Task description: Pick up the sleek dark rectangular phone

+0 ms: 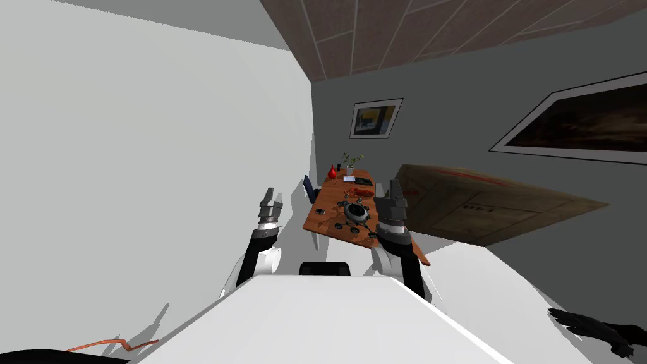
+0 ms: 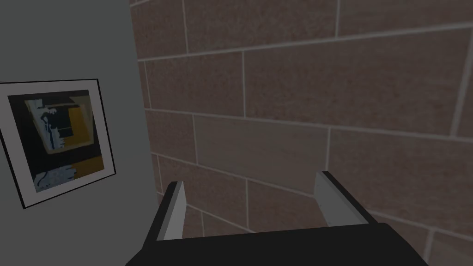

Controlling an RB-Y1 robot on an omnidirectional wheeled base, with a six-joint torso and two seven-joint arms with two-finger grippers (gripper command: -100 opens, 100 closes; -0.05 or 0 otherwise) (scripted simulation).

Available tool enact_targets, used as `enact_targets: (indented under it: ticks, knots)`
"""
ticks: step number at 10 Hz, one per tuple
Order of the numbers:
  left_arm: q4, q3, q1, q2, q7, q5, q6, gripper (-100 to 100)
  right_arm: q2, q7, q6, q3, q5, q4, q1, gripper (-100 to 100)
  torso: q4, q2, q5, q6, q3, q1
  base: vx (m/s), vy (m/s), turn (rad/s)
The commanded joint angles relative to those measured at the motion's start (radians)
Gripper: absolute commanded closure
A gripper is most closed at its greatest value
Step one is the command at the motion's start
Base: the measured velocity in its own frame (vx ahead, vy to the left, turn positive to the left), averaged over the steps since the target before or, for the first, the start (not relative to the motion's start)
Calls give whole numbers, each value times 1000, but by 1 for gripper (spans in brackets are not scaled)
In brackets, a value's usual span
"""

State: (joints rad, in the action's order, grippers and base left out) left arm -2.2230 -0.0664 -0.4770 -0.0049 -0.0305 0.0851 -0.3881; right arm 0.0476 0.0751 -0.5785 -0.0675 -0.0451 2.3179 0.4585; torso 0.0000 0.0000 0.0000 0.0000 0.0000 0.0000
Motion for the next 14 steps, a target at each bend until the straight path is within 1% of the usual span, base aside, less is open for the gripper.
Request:
enact_targets:
  ticks: [1,4,7,8,9,10,11,12,13,14]
  knots:
    - [7,18,3,25,-4,-14,25,-100,0,0,0,0,0,0,0,0,0,0,0,0,0,0,-20,-1,-193]
    - [28,62,11,70,-17,-49,89,-100,0,0,0,0,0,0,0,0,1,3,0,0,2,0,-41,1,-241]
    - [70,125,27,116,-42,-100,174,-100,0,0,0,0,0,0,0,0,1,3,0,1,2,0,-41,0,-307]
    - [89,149,34,131,-53,-120,214,-100,0,0,0,0,0,0,0,0,1,3,0,0,2,1,-34,6,-429]
    - [89,149,34,131,-53,-120,229,-100,0,0,0,0,0,0,0,0,1,2,0,1,1,1,-22,12,-102]
    - [111,175,42,147,-65,-141,263,-100,0,0,0,0,0,0,0,0,0,2,0,-1,1,2,-17,3,-193]
    - [111,175,42,147,-65,-141,274,-100,0,0,0,0,0,0,0,0,0,1,0,0,1,1,-12,7,-137]
    - [136,202,51,163,-79,-163,311,-100,0,0,0,0,0,0,0,0,0,1,0,0,1,1,-11,5,-345]
    - [136,202,51,163,-79,-163,322,-100,0,0,0,0,0,0,0,0,0,1,0,1,0,1,-12,14,-115]
    - [164,229,61,180,-95,-186,365,-100,0,0,0,0,0,0,0,0,0,1,0,-1,0,2,-12,10,-253]
